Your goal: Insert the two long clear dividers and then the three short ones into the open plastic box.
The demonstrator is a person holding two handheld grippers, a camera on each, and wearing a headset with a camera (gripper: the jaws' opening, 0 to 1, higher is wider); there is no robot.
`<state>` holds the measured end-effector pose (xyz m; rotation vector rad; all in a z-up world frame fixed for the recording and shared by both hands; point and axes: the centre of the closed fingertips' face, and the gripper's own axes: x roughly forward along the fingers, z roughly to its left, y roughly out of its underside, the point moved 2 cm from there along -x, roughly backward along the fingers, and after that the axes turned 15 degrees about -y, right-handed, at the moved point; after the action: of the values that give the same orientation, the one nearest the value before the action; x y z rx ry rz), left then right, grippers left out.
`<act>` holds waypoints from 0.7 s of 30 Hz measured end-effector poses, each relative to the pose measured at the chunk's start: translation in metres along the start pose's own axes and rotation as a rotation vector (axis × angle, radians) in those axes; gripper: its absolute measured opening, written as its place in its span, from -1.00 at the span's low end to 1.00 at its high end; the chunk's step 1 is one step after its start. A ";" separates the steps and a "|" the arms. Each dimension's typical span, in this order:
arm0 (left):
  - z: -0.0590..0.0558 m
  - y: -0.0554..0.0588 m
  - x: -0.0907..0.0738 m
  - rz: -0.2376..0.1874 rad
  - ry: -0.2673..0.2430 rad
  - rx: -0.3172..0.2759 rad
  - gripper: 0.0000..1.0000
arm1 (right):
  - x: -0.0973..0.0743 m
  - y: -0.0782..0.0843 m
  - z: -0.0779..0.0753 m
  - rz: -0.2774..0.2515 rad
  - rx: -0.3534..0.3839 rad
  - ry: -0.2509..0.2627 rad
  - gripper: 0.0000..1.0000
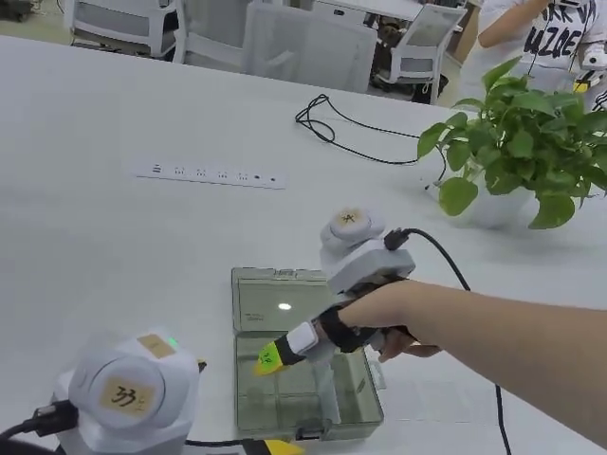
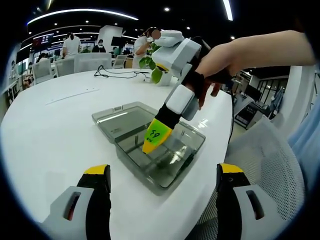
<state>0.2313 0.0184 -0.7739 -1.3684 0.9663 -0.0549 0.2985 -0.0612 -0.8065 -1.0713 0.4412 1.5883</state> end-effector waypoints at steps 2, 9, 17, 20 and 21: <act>0.000 0.000 0.000 0.000 -0.001 0.002 0.78 | 0.001 -0.001 0.001 -0.008 -0.015 -0.007 0.78; 0.001 -0.001 -0.001 0.000 -0.003 0.005 0.78 | -0.005 -0.006 0.010 -0.044 -0.039 -0.034 0.80; 0.002 -0.002 -0.003 0.000 -0.009 0.007 0.78 | -0.022 -0.010 0.019 -0.124 -0.045 -0.087 0.76; 0.004 -0.002 -0.004 0.002 -0.014 0.009 0.78 | -0.029 -0.011 0.019 -0.144 -0.073 -0.080 0.77; 0.005 -0.002 -0.004 0.003 -0.016 0.009 0.78 | -0.033 -0.011 0.020 -0.160 -0.084 -0.082 0.78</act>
<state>0.2326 0.0241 -0.7707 -1.3576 0.9532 -0.0458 0.3002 -0.0617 -0.7668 -1.0731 0.2293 1.5128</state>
